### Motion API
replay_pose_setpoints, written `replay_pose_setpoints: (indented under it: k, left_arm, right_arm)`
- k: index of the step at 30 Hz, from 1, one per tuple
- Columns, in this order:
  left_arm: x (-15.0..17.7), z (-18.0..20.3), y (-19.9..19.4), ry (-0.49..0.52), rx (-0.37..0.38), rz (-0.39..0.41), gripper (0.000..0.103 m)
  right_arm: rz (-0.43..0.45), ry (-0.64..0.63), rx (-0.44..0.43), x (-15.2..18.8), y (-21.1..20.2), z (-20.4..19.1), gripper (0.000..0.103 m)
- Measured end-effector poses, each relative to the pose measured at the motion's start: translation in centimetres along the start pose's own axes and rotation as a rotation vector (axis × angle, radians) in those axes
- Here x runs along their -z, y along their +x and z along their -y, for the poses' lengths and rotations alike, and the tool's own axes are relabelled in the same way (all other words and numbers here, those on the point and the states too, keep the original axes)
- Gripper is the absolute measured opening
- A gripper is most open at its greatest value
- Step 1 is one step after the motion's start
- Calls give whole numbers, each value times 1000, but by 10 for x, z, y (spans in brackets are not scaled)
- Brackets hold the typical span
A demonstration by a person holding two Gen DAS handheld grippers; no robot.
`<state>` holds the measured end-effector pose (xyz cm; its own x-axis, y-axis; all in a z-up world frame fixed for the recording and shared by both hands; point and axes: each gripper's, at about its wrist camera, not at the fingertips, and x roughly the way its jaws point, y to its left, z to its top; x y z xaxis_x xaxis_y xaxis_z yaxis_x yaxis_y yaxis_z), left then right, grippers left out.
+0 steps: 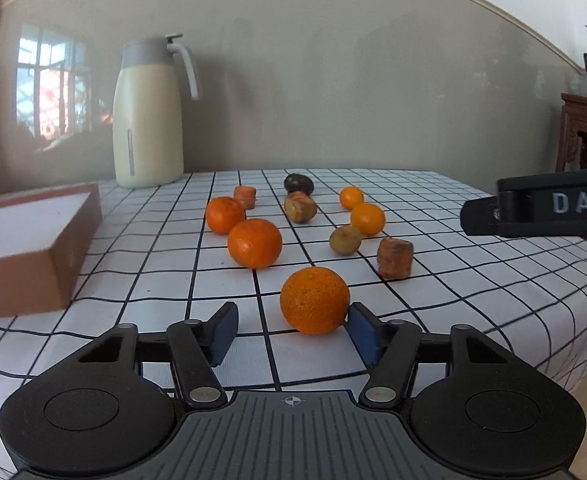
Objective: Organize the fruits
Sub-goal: 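Close the left gripper on an orange while the right gripper grasps a carrot piece, then carry the orange and carrot piece with both grippers over the white tray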
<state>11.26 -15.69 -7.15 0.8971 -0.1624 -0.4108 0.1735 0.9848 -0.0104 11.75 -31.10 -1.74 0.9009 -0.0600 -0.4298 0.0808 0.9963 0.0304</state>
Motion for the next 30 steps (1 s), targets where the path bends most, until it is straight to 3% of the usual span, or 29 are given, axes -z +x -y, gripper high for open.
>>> replay_pose_setpoints:
  k: [2,3,19,22,23,24,30]
  left_arm:
    - [-2,-1,3,10,-10,-2,40]
    - [-2,-2,4,11,-17,-3,38]
    - [-12,-49,15,-41,-49,-29,37]
    - [-12,-51,16,-37,-48,-28,37]
    - [-12,-50,17,-33,-49,-27,37]
    - [-12,-50,18,-30,-50,-26,37]
    - [-11,-52,17,-31,-42,-22,37]
  right_arm:
    - [-2,-3,-6,0,3,-3,85]
    - [-3,-6,-9,-1,5,-5,85]
    - [-130,-52,-88,-3,60,-44,62]
    - [-167,-51,-84,-3,70,-49,51]
    - [-178,-54,-76,-2,73,-50,27]
    - [-184,-59,-69,-2,74,-51,19]
    - [-165,-72,-50,-2,70,-49,19]
